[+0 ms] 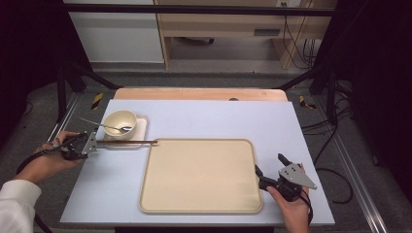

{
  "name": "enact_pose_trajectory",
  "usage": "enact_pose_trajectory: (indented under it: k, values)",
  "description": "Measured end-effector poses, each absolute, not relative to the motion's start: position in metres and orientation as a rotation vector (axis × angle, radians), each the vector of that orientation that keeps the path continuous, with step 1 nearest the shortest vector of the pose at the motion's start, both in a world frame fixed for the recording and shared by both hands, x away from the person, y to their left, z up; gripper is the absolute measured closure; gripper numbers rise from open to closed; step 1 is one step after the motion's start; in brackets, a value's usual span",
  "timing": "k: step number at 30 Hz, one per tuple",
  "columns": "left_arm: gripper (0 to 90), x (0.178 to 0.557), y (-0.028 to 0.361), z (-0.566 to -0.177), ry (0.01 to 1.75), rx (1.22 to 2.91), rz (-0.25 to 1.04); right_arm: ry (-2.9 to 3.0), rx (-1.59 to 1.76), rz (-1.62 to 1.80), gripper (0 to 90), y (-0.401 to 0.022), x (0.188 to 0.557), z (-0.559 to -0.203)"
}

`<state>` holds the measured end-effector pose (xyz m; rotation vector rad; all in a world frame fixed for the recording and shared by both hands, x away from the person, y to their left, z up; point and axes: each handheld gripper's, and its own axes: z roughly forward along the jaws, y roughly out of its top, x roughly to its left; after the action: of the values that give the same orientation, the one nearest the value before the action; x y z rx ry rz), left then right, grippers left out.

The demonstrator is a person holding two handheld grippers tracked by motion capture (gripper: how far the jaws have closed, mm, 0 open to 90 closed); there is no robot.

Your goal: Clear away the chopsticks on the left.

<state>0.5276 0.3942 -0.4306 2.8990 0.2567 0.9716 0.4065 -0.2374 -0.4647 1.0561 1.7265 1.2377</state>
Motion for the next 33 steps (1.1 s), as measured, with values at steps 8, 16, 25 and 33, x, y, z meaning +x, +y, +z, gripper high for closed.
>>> enact_pose_trajectory:
  k: [8, 16, 25, 33]
  values:
    - [67.9, 0.532, 0.387, -0.436, 0.200, 2.947, 0.969, 1.737, 1.052, 1.237, 12.2, -0.236, 0.406, -0.465]
    - [67.9, 0.536, 0.386, -0.437, 0.195, 2.944, 0.989, 1.744, 1.054, 1.239, 12.2, -0.236, 0.407, -0.466]
    - [68.2, 0.539, 0.385, -0.441, 0.184, 2.969, 0.971, 1.752, 1.057, 1.237, 12.3, -0.235, 0.407, -0.466]
    - [68.9, 0.542, 0.382, -0.443, 0.159, 2.990, 0.958, 1.753, 1.058, 1.237, 12.3, -0.235, 0.406, -0.466]
